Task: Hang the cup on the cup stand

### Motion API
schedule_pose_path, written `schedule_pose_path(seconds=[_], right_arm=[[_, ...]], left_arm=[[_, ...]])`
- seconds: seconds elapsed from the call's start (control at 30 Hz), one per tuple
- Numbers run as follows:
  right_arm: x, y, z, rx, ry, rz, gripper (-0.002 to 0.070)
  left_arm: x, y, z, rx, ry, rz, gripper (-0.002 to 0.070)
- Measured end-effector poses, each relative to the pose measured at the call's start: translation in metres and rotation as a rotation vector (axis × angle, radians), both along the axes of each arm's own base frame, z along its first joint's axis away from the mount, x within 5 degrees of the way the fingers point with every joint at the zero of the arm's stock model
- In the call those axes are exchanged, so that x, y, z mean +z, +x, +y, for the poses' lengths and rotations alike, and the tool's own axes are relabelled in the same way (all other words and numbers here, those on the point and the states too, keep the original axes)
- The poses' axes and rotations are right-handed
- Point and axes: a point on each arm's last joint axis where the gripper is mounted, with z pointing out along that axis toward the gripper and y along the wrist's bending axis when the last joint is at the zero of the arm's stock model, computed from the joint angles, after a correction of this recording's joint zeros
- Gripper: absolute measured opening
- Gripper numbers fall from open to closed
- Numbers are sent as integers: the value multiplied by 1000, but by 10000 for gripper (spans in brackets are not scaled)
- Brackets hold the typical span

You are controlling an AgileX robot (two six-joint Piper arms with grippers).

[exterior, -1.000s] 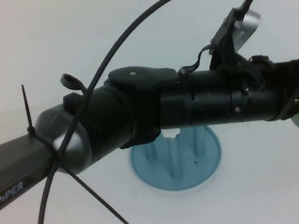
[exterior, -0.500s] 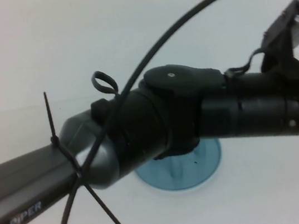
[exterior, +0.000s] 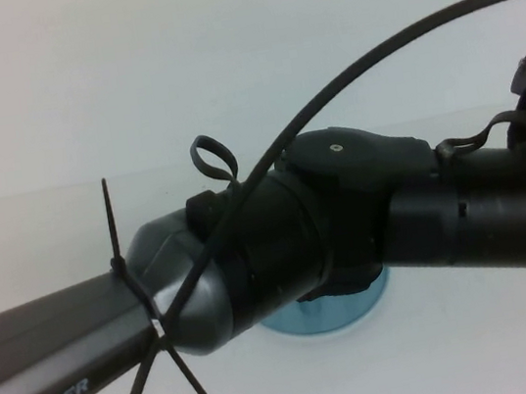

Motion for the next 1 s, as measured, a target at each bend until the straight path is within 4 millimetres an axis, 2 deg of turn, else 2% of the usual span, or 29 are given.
schedule_pose_path(seconds=[0.27,0.47,0.7,0.8,0.9,1.0], right_arm=[[1,0,0,1,-27,-11,690],[1,0,0,0,-53,-18,600],[2,0,0,-1,-70,-23,589],[2,0,1,2,-75,-26,586],[2,0,1,3,-95,-31,586],[2,0,1,1,-134,-41,585]], left_arm=[[0,-2,-1,-11,-9,-54,11],[0,-3,-1,-18,-17,-95,11],[1,-4,-1,-33,-34,-164,35],[1,-6,0,-53,-40,-179,118],[2,-6,2,-86,-54,-178,258],[4,3,11,-124,-80,-170,399]])
